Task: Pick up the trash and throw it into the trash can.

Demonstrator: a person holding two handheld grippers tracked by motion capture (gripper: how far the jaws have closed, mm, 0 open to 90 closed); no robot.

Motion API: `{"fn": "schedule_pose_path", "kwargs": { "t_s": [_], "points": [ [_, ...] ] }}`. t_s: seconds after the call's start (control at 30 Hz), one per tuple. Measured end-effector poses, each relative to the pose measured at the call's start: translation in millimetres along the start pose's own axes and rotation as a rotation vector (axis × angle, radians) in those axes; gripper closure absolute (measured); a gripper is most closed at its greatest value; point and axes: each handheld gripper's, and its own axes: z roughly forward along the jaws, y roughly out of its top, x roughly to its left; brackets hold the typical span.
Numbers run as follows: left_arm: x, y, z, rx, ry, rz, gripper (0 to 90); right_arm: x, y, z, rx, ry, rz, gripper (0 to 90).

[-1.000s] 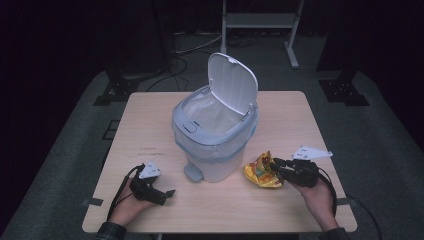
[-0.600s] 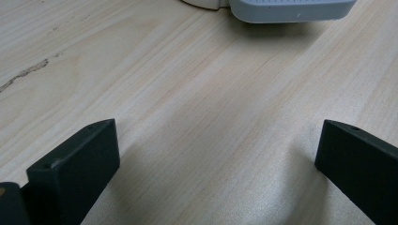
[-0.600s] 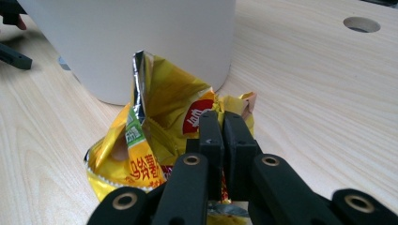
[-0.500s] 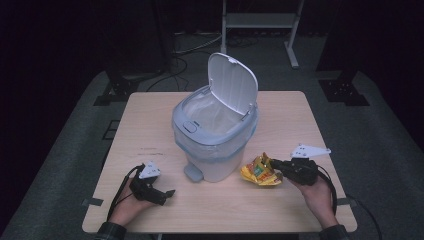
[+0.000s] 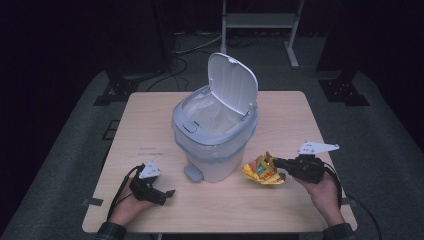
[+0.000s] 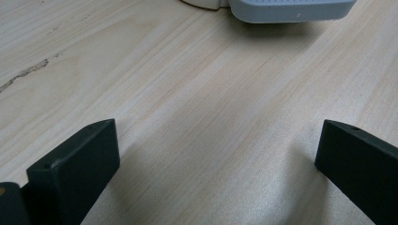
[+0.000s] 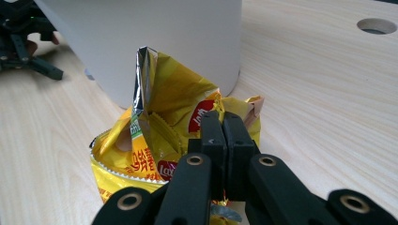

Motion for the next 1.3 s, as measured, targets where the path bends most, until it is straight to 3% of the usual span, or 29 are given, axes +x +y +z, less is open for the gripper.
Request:
{"fn": "schedule_pose_path", "kwargs": {
  "t_s": [0.83,1.3],
  "points": [
    [4.9,-4.3,-4.7,0.004,-0.017,0.017,0.0,-5.0,26.1,-36.2,-0.075,0.095,-0.026,89.0],
    [5.3,-5.1,-5.4,0.003,-0.022,0.021,0.0,4.8,56.6,-59.3,-0.16,0.183,-0.057,89.1]
  ]
}}
